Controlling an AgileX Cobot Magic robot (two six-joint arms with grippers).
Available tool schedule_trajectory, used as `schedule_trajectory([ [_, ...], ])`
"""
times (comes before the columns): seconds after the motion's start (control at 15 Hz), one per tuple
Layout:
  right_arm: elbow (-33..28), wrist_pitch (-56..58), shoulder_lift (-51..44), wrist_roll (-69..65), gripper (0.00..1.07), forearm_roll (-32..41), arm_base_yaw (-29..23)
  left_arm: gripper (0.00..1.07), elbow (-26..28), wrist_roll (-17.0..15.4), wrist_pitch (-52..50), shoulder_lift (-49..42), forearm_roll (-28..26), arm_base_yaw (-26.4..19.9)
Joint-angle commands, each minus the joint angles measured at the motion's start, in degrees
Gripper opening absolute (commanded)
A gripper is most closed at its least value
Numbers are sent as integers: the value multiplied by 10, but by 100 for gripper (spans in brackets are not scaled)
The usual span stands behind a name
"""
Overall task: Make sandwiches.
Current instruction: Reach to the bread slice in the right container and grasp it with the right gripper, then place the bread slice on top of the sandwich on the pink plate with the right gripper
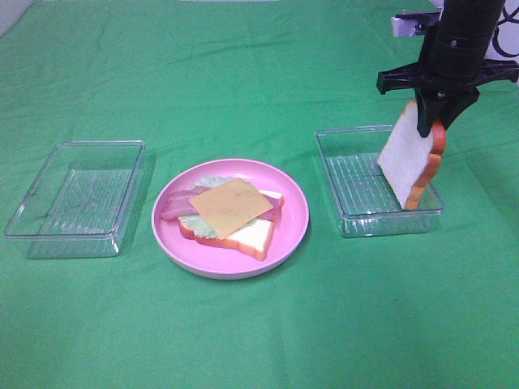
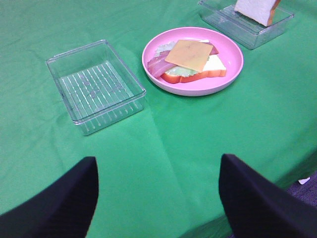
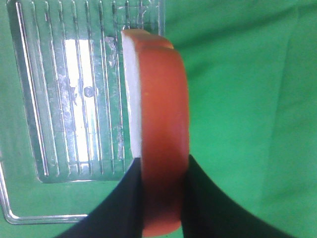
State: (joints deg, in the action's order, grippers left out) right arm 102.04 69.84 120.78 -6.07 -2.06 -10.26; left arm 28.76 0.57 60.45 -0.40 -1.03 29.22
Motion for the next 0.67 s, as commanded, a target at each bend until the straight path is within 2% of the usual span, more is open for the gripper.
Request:
schedule_trajectory([
  [0.07,-3,23,-18,3,0,-6,2,67,-2,-1,-6,-10,-5,2],
  [0.13,-3,23,-30,3,0,1,2,67,-2,-1,-6,-10,-5,2],
  [0.4,-3,30,-76,56,0,144,1,67,-2,-1,-6,-10,-5,2],
  [0.67,-14,23,-77,120,0,352,0,67,-2,-1,-6,-10,-5,2],
])
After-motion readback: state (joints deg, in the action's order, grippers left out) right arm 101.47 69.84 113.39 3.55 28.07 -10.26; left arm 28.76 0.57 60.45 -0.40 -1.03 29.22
